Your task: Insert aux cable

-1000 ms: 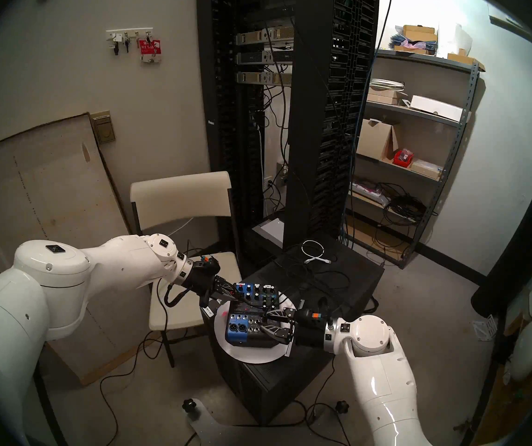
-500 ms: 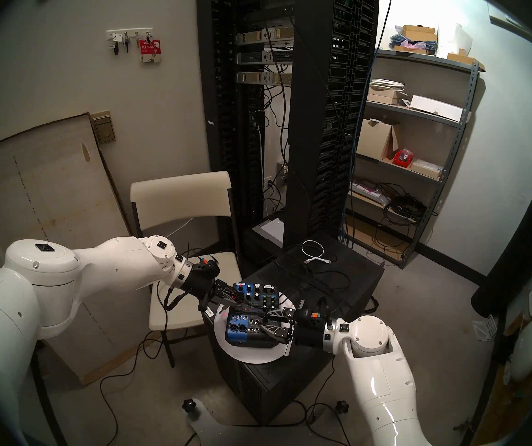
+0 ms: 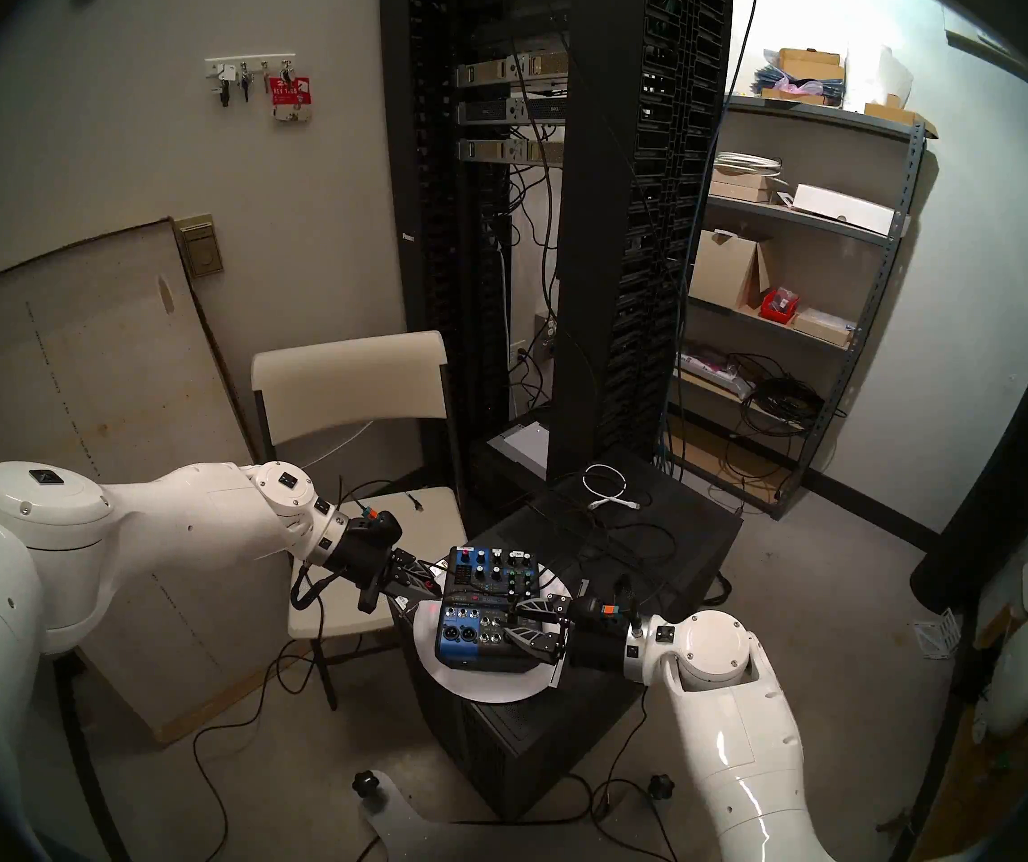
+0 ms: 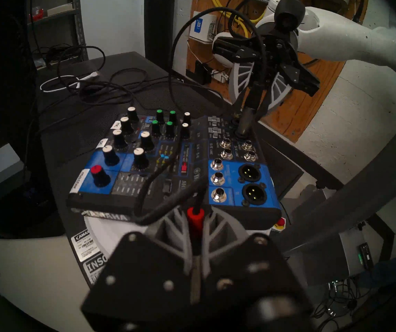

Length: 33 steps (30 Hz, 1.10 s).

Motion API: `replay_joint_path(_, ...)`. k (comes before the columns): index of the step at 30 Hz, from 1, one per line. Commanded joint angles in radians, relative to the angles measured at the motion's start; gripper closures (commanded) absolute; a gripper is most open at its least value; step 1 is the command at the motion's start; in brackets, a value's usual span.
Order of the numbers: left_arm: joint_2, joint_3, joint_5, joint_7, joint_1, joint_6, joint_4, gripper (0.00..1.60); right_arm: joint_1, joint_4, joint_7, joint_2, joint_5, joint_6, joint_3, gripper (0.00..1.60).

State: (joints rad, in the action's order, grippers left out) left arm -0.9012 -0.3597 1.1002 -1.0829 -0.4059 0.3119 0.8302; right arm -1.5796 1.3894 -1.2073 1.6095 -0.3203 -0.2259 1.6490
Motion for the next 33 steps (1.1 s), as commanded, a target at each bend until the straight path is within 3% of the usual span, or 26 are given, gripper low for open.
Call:
replay_joint_path(1, 0.051, -0.004, -0.01, 0.012, 0.016, -0.003, 0.044, 1.6, 0.012, 0.012, -0.004, 0.0, 0.01, -0.002, 0.004, 0.81)
replay_joint_path(13, -0.034, 0.011, 0.015, 0.004, -0.038, 0.005, -0.094, 1.6, 0.011, 0.015, -0.007, 0.0, 0.009, -0.003, 0.008, 0.8)
replay_joint_path(33, -0.134, 0.017, 0.012, -0.049, -0.039, 0.008, -0.215, 1.6, 0.009, 0.015, -0.016, 0.002, 0.008, 0.001, 0.015, 0.81)
